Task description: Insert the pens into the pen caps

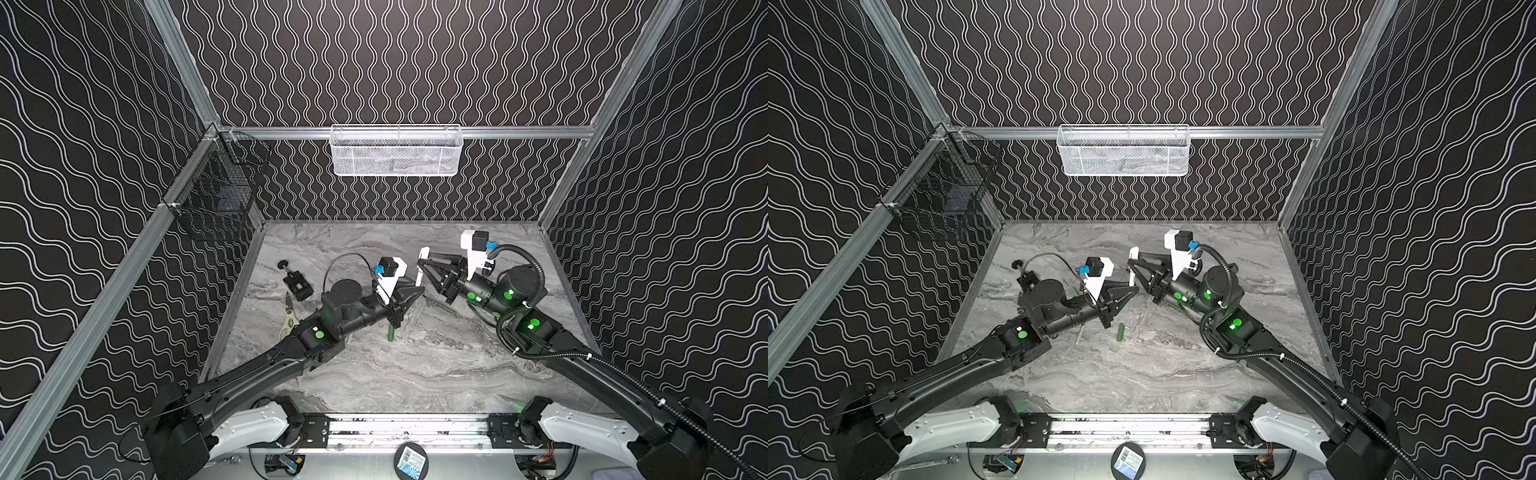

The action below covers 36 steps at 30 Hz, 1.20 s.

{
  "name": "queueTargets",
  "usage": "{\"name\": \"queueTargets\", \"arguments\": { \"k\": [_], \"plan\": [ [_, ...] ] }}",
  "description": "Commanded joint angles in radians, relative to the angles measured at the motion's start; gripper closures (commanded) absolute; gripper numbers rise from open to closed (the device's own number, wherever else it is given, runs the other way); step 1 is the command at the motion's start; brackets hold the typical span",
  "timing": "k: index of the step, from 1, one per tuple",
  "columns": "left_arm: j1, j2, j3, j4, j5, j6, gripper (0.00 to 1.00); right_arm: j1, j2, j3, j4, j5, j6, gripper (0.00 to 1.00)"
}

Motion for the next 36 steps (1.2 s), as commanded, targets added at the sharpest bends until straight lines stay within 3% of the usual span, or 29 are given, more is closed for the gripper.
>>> {"name": "queueTargets", "arguments": {
  "k": [1, 4, 9, 12, 14, 18, 31, 36],
  "plan": [
    [0.0, 0.006, 0.004, 0.039, -0.018, 0.016, 1.0, 0.0, -0.028, 0.041, -0.046, 0.052, 0.006, 0.59],
    [-0.001, 0.013, 0.008, 0.033, -0.027, 0.026, 1.0, 0.0, -0.043, 0.101, -0.144, 0.104, -0.023, 0.52],
    [0.0, 0.02, 0.003, 0.032, -0.064, 0.062, 1.0, -0.001, -0.022, 0.242, -0.367, 0.147, -0.08, 0.49],
    [0.0, 0.022, 0.003, 0.029, -0.092, 0.092, 1.0, -0.002, 0.039, 0.348, -0.509, 0.138, -0.111, 0.54],
    [0.0, 0.019, 0.001, 0.028, -0.109, 0.115, 1.0, -0.003, 0.081, 0.41, -0.575, 0.116, -0.122, 0.64],
    [-0.001, 0.008, -0.003, 0.024, -0.126, 0.133, 1.0, -0.003, 0.117, 0.44, -0.593, 0.099, -0.105, 0.72],
    [-0.001, 0.014, 0.008, 0.015, -0.095, 0.11, 1.0, -0.002, 0.11, 0.435, -0.565, 0.059, -0.098, 0.72],
    [-0.002, 0.011, 0.011, 0.011, -0.088, 0.109, 1.0, -0.002, 0.161, 0.446, -0.595, -0.013, -0.096, 0.83]
  ]
}}
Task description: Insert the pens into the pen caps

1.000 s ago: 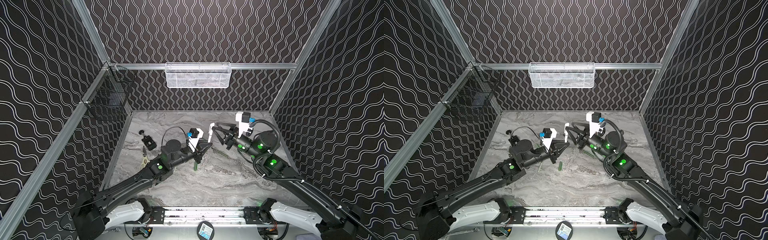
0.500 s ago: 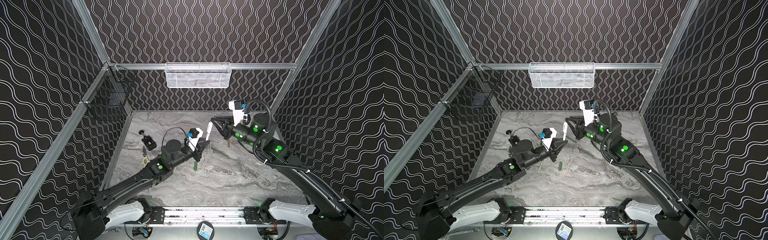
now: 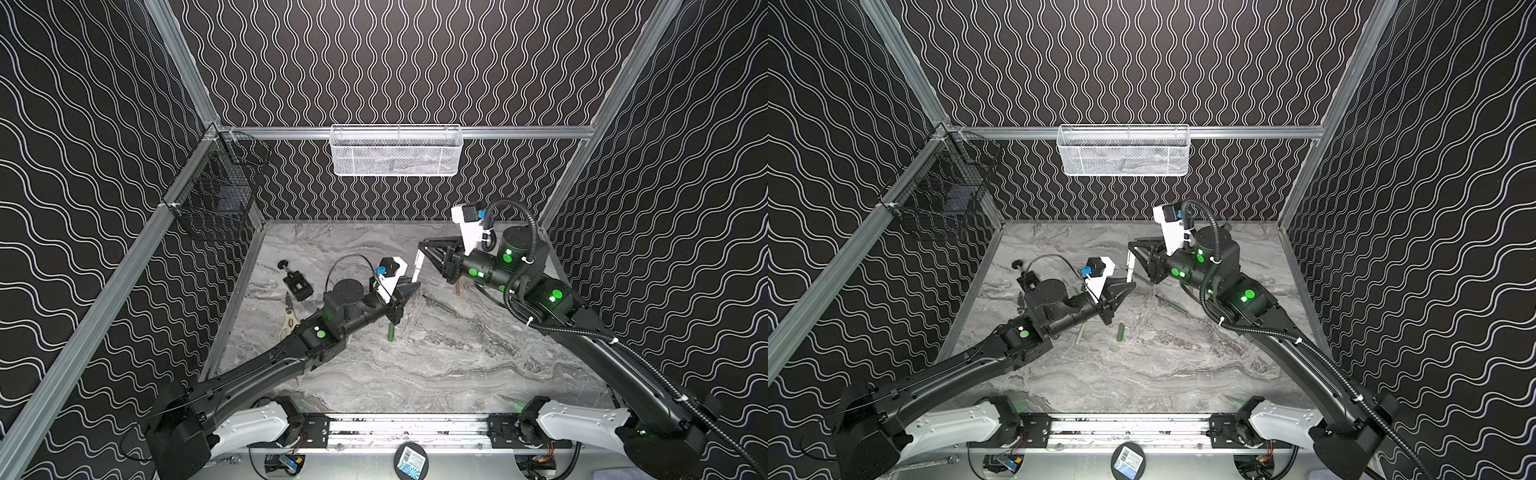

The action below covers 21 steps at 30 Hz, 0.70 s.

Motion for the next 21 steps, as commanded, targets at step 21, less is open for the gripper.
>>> {"name": "queueTargets", "arguments": {
  "k": [21],
  "plan": [
    [0.003, -0.042, 0.1, 0.134, -0.089, -0.035, 1.0, 0.004, -0.011, -0.153, 0.048, -0.094, -0.004, 1.0]
  ]
}}
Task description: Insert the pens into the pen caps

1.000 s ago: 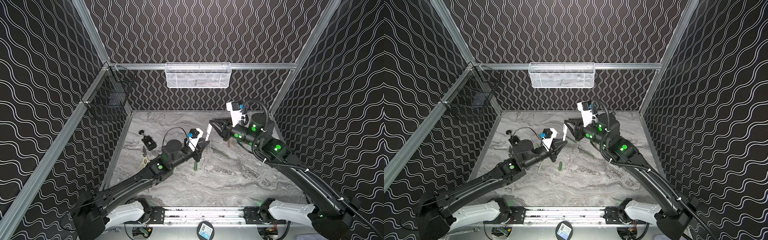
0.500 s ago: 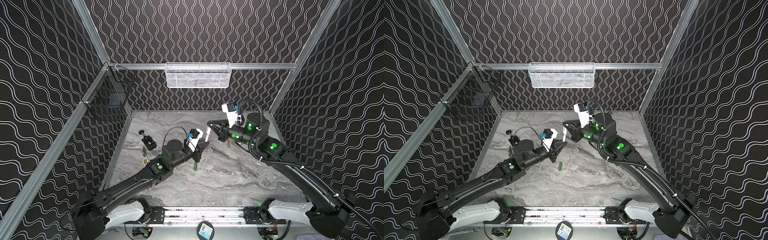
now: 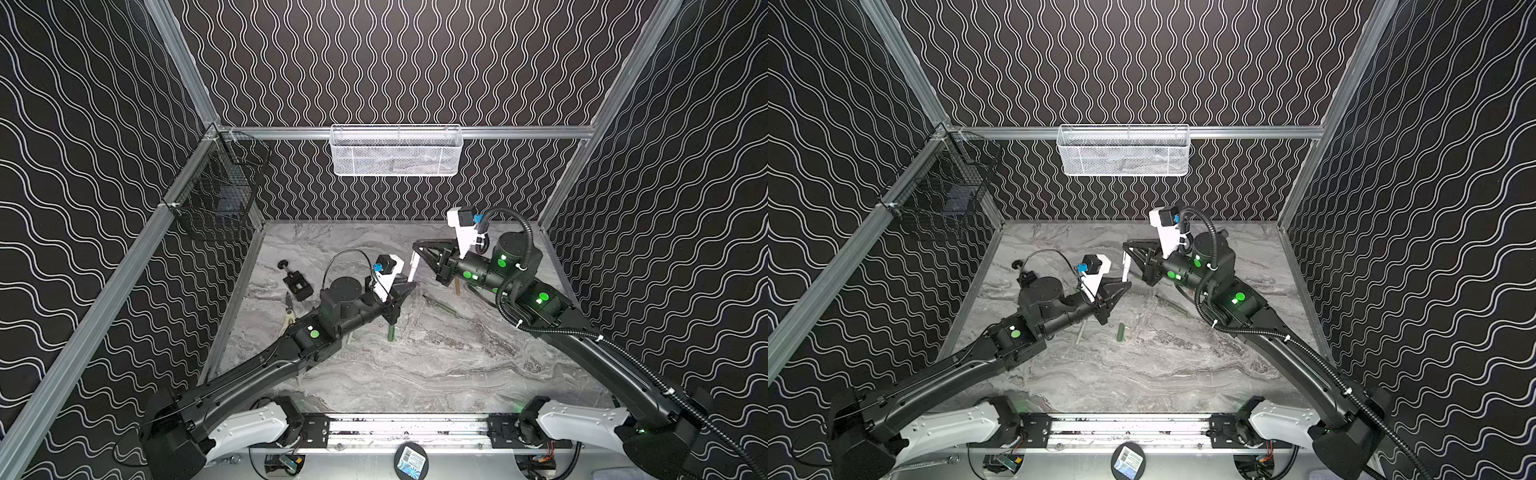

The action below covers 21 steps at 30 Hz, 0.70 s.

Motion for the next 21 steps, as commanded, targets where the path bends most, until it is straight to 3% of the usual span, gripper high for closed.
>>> {"name": "queueTargets", "arguments": {
  "k": [1, 8, 10, 15, 21],
  "plan": [
    [0.003, 0.003, 0.051, 0.285, -0.055, -0.004, 1.0, 0.006, 0.002, -0.04, -0.151, -0.045, 0.003, 1.0],
    [0.003, 0.056, 0.109, 0.254, -0.008, -0.005, 1.0, 0.008, -0.015, -0.023, -0.165, -0.02, 0.016, 0.92],
    [0.003, 0.062, 0.082, 0.23, 0.006, -0.015, 1.0, 0.008, -0.044, 0.01, -0.165, 0.032, 0.013, 0.74],
    [0.009, 0.043, 0.04, 0.158, 0.017, -0.024, 1.0, 0.008, -0.136, 0.037, -0.179, 0.13, -0.024, 0.54],
    [0.015, 0.036, 0.01, 0.173, 0.071, -0.058, 1.0, 0.01, -0.163, 0.022, -0.211, 0.093, -0.053, 0.53]
  ]
}}
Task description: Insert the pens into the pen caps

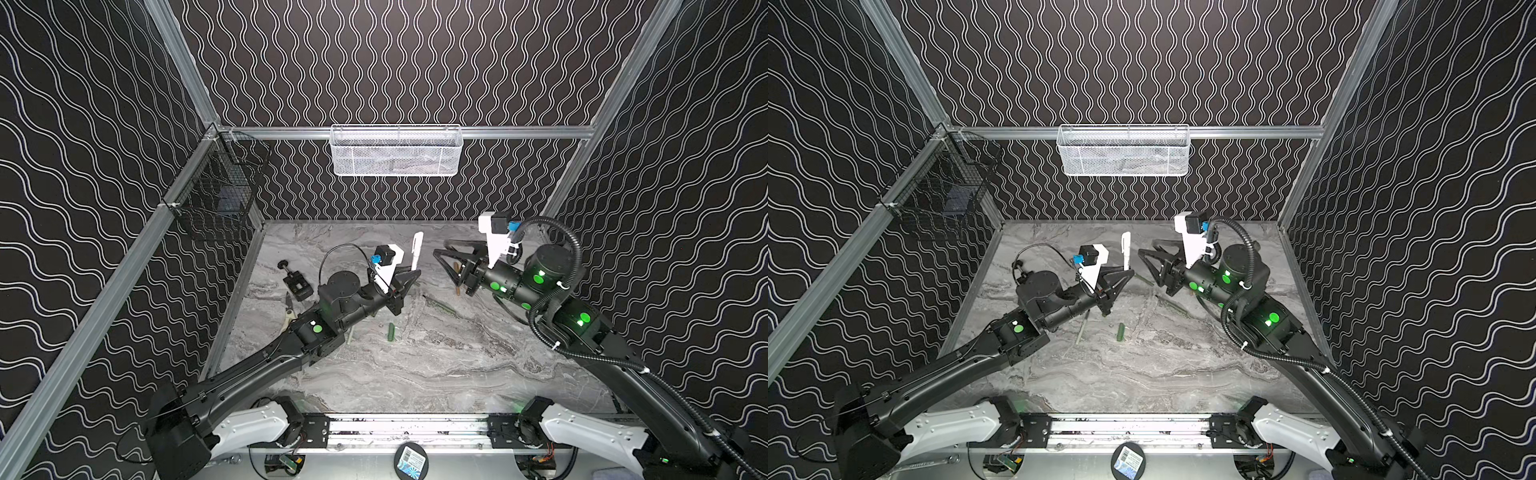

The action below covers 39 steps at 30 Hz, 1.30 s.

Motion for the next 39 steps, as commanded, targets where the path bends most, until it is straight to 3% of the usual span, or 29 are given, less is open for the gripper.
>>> {"name": "queueTargets", "arguments": {
  "k": [1, 3, 11, 14, 19, 22, 23, 27, 31, 34, 39],
  "plan": [
    [0.006, 0.001, -0.007, 0.053, 0.052, -0.041, 1.0, 0.004, 0.031, 0.021, -0.064, -0.037, -0.032, 0.54],
    [0.011, -0.001, -0.001, 0.046, 0.073, -0.057, 1.0, 0.011, 0.067, 0.044, -0.084, -0.084, -0.04, 0.54],
    [0.014, -0.018, -0.029, 0.082, 0.094, -0.095, 1.0, 0.046, 0.14, 0.028, -0.031, -0.086, -0.023, 0.59],
    [0.013, -0.021, -0.034, 0.093, 0.093, -0.102, 1.0, 0.053, 0.156, 0.029, -0.023, -0.1, -0.013, 0.68],
    [0.015, -0.027, -0.044, 0.112, 0.092, -0.112, 1.0, 0.059, 0.17, 0.02, 0.01, -0.111, 0.01, 0.92],
    [0.015, -0.031, -0.047, 0.11, 0.08, -0.119, 0.97, 0.058, 0.167, 0.015, 0.045, -0.103, 0.032, 0.96],
    [0.015, -0.031, -0.046, 0.107, 0.075, -0.119, 0.91, 0.059, 0.169, 0.016, 0.051, -0.093, 0.036, 0.96],
    [0.015, -0.041, -0.043, 0.078, 0.021, -0.128, 0.4, 0.057, 0.183, 0.074, 0.04, -0.009, 0.027, 0.97],
    [0.015, -0.069, -0.076, 0.088, -0.075, -0.149, 0.1, 0.02, 0.225, 0.221, -0.02, 0.029, -0.008, 0.98],
    [0.013, -0.08, -0.085, 0.082, -0.117, -0.136, 0.01, -0.027, 0.261, 0.334, -0.065, 0.079, -0.027, 0.99],
    [0.013, -0.1, -0.072, 0.002, -0.295, -0.145, 0.01, -0.247, 0.341, 0.35, -0.102, -0.009, 0.051, 0.98]
  ]
}}
